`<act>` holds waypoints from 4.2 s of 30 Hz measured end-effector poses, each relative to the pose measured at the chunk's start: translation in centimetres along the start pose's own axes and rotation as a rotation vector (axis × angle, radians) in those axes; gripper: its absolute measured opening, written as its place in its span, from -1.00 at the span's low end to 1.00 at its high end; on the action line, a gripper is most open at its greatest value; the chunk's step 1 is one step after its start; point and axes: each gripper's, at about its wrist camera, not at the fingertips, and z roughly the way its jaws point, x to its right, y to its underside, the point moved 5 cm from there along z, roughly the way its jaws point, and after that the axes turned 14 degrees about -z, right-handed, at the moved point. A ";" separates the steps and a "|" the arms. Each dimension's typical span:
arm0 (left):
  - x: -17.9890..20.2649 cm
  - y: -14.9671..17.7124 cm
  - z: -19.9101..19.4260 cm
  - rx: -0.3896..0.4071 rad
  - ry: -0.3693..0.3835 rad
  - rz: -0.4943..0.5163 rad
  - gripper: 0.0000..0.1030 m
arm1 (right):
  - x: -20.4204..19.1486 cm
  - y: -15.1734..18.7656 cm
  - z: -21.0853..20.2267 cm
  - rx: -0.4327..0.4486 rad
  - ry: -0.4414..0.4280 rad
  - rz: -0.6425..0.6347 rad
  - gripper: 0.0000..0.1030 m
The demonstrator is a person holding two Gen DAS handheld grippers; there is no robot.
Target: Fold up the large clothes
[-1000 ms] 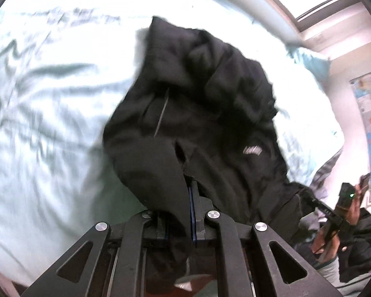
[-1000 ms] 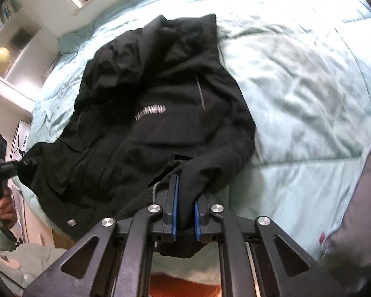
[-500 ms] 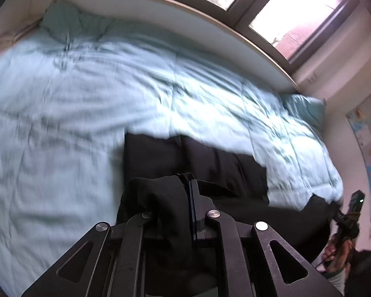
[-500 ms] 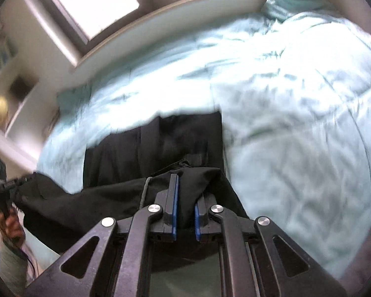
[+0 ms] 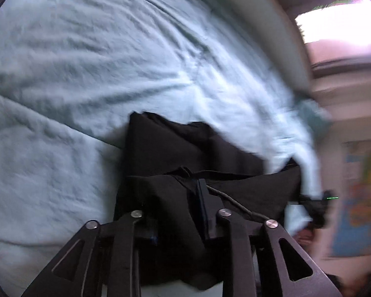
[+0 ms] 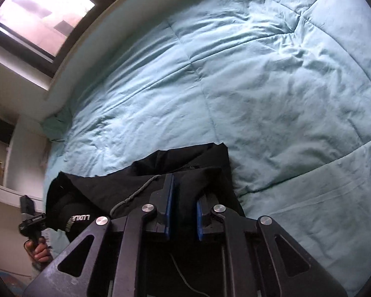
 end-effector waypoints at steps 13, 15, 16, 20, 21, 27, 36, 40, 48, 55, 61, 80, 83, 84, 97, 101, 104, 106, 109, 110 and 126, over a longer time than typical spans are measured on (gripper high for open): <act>1.2 3.1 -7.7 0.152 -0.002 0.183 0.54 | -2.0 0.6 -5.2 0.076 0.163 -0.160 0.17; 0.5 2.3 -5.9 0.163 -0.089 0.169 0.54 | -2.0 0.5 -2.5 0.041 0.198 -0.206 0.17; 0.1 1.7 -4.5 0.159 -0.143 0.155 0.54 | -2.0 0.4 -1.0 0.023 0.214 -0.235 0.17; -1.3 -0.4 1.1 0.147 -0.298 0.161 0.54 | -1.1 -0.4 4.5 -0.027 0.196 -0.274 0.17; -1.7 -0.8 2.0 0.142 -0.317 0.157 0.54 | -0.8 -0.8 6.0 -0.047 0.181 -0.275 0.17; -3.1 -2.6 5.1 0.122 -0.338 0.124 0.54 | 0.1 -2.6 10.3 -0.114 0.189 -0.346 0.17; -2.5 -2.8 7.5 0.125 -0.299 0.112 -0.48 | -0.5 -2.7 12.3 -0.114 0.259 -0.430 -0.72; -0.2 -2.5 6.0 0.240 -0.295 0.161 -0.69 | -0.8 -3.2 8.5 -0.001 0.407 -0.456 -0.81; -2.2 -4.6 9.9 0.222 -0.455 0.099 -0.55 | 2.8 -3.0 15.6 -0.165 0.362 -0.297 -0.80; -0.7 -3.7 3.9 0.324 -0.469 0.129 0.01 | 2.3 -3.0 9.4 -0.047 0.344 -0.208 -0.22; 1.7 1.6 1.6 0.372 -0.456 0.233 0.01 | -2.7 1.3 3.9 0.003 0.302 -0.232 -0.19; 1.6 8.9 7.4 0.289 -0.537 0.289 0.04 | -9.3 11.6 6.3 -0.109 0.328 -0.322 -0.19; 1.7 10.5 7.0 0.304 -0.536 0.318 0.06 | -9.6 13.0 5.7 -0.095 0.354 -0.323 -0.18; 0.9 10.7 7.5 0.281 -0.535 0.300 0.06 | -9.5 13.5 6.2 -0.114 0.356 -0.319 -0.18; -0.5 9.8 6.4 0.272 -0.524 0.235 0.07 | -7.6 13.6 5.8 -0.144 0.292 -0.235 -0.17; 1.3 6.6 5.0 0.337 -0.524 0.254 0.07 | -8.1 9.2 5.2 -0.064 0.280 -0.264 -0.16; 1.1 2.3 5.9 0.360 -0.553 0.189 0.07 | -7.4 5.8 7.3 -0.056 0.296 -0.253 -0.15; -0.5 -0.1 7.1 0.336 -0.562 0.128 0.07 | -6.0 5.0 9.8 -0.094 0.273 -0.204 -0.15; -2.8 -2.0 9.6 0.261 -0.546 0.059 0.16 | -4.2 4.7 12.3 -0.139 0.271 -0.165 -0.15; -3.1 -2.3 9.9 0.259 -0.537 0.051 0.18 | -4.0 4.6 12.7 -0.145 0.263 -0.163 -0.15; 1.9 8.0 8.6 0.279 -0.453 0.243 0.22 | -9.2 12.6 6.7 -0.097 0.281 -0.335 -0.06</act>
